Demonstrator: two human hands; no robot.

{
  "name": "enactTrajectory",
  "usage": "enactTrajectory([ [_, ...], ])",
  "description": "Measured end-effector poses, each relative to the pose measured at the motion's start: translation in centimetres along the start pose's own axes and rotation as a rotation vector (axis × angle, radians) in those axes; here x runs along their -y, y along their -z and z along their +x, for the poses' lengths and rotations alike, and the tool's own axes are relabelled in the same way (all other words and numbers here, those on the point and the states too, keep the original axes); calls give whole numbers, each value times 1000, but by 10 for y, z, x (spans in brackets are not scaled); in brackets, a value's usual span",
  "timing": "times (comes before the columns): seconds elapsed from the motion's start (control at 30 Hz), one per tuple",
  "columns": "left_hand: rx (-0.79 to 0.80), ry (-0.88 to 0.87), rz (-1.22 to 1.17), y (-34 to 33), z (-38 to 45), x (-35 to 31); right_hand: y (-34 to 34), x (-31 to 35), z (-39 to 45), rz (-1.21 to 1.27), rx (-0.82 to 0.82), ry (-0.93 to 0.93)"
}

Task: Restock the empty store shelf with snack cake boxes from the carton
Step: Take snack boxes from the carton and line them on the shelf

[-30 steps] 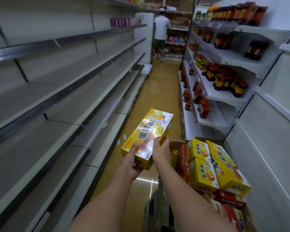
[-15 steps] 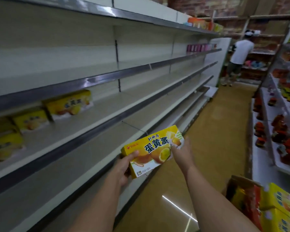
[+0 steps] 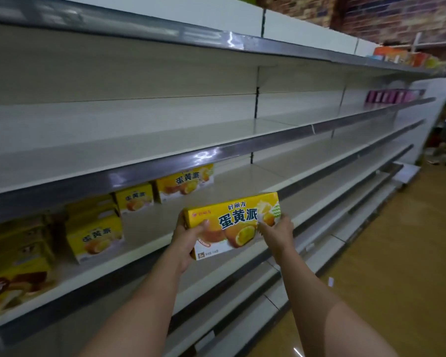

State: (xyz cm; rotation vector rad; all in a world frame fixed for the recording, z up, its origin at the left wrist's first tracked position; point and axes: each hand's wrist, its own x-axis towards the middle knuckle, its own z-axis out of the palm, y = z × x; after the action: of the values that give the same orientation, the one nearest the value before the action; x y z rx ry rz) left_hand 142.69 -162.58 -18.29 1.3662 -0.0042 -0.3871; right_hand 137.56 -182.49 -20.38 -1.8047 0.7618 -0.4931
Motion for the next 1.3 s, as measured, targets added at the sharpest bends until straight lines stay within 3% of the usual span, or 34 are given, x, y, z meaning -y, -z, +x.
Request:
enactTrajectory([
  [0.27,-64,68,67,29,51,-28,-50,27,63,-111,86,116],
  [0.5,-255,40,167,15,101,-22,-67,38,125,-266,226,224],
  [0.8,-577,-43,313,-4,126,4,-83,28,171,-110,455,244],
  [1.03,-721,-38,744,11,154,14,-102,20,193,-221,452,300],
  [1.1,-730,-27,735,18,167,15,-107,19,198,-245,438,294],
  [1.3,-862,-100,634,24,191,17,-139,28,213,-16,502,189],
])
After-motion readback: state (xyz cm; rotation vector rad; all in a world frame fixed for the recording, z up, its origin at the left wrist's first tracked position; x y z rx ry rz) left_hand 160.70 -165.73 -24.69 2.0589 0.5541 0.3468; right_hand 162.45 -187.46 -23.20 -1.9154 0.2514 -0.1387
